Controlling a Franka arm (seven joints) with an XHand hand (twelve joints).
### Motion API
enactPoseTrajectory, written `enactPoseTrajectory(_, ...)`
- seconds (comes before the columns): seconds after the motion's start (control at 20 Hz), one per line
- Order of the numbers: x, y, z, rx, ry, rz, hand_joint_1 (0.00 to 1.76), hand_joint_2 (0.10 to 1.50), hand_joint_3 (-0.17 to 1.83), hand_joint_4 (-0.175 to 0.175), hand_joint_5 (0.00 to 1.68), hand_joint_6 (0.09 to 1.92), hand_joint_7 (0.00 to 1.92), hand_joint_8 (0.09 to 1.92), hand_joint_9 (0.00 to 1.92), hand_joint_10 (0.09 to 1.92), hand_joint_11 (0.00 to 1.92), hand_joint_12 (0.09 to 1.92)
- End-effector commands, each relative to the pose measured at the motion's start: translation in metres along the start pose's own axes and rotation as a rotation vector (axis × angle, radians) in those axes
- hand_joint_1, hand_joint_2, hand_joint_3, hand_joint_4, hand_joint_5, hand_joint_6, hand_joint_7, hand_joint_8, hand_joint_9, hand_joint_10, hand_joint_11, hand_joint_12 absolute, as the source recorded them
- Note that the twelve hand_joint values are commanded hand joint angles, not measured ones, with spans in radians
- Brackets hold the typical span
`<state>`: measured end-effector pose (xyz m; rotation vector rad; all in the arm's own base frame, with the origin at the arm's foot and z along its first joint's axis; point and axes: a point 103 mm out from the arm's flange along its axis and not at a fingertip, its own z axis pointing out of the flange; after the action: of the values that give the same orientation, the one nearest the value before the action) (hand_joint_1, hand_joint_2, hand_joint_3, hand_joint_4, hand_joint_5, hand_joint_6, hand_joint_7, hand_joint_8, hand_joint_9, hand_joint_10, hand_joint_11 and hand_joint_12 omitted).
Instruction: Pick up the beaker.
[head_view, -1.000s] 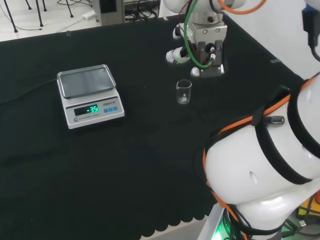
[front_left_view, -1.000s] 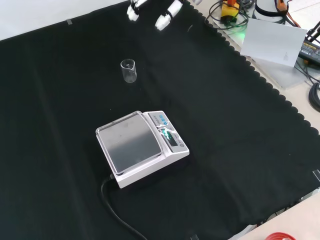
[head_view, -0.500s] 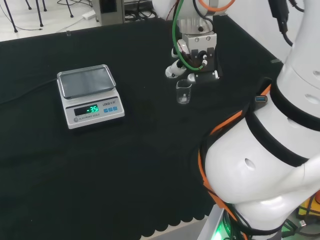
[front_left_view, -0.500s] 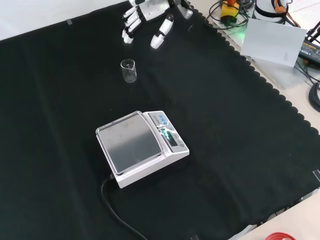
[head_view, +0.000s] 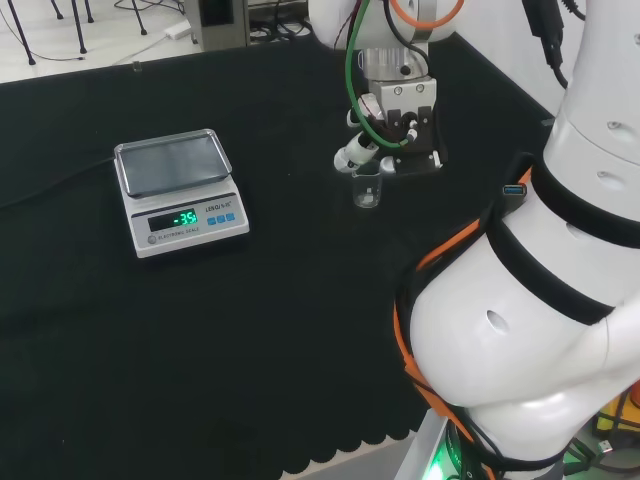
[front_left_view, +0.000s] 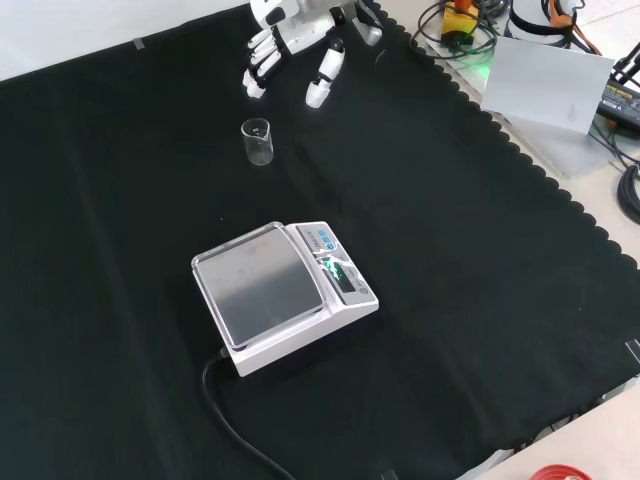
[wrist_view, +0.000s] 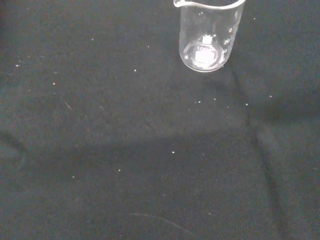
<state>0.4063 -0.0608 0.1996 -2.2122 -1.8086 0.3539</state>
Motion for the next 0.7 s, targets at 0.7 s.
enactPoseTrajectory(0.7, -0.011, 0.061, 0.021, 0.110, -0.028, 0.027, 0.69, 0.96, -0.17, -0.015, 0.25, 0.09, 0.04, 0.60, 0.18, 0.81, 0.05, 1.45)
